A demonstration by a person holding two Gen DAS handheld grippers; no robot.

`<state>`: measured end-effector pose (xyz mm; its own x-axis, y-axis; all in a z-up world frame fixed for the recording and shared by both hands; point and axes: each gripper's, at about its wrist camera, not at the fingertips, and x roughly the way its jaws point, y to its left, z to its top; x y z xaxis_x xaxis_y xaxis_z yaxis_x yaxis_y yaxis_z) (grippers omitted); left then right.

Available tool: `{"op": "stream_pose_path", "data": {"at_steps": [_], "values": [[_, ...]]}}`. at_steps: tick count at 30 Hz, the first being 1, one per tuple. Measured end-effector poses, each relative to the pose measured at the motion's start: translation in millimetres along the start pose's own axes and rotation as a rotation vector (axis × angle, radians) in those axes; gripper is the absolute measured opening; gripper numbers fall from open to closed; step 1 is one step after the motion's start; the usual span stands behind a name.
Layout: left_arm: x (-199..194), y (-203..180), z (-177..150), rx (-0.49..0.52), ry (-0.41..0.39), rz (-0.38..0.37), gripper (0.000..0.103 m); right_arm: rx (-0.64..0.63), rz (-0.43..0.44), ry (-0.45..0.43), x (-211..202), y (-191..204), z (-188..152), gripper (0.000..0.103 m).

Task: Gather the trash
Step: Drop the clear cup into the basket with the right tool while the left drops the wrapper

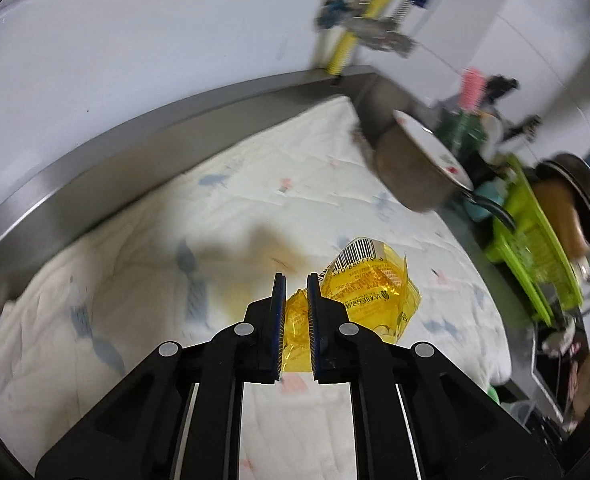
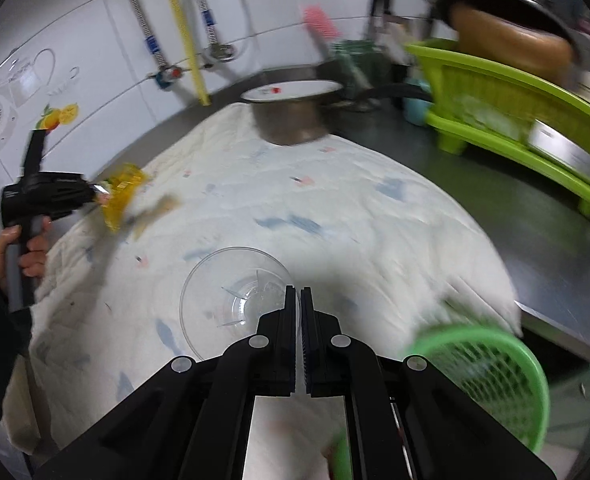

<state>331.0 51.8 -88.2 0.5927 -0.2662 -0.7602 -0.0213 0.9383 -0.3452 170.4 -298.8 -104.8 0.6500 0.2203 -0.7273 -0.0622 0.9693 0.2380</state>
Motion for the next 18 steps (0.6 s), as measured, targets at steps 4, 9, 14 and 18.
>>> {"op": "stream_pose_path", "data": {"at_steps": [4, 9, 14, 18], "values": [[-22.1, -27.2, -31.0, 0.043, 0.018, -0.058, 0.009, 0.078, -0.078, 0.028, -28.7, -37.2, -37.5, 0.003], [-40.6, -69.5, -69.2, 0.117, 0.044, -0.136, 0.009, 0.167, -0.182, 0.09, -48.7, -83.7, -80.0, 0.004], [-50.7, -123.4, -102.5, 0.205, 0.077, -0.22, 0.009, 0.236, -0.234, 0.106, -63.1, -114.2, -107.4, 0.014], [-55.7, -169.4, -129.3, 0.281, 0.107, -0.282, 0.009, 0.274, -0.255, 0.106, -71.7, -127.3, -120.1, 0.017]]}}
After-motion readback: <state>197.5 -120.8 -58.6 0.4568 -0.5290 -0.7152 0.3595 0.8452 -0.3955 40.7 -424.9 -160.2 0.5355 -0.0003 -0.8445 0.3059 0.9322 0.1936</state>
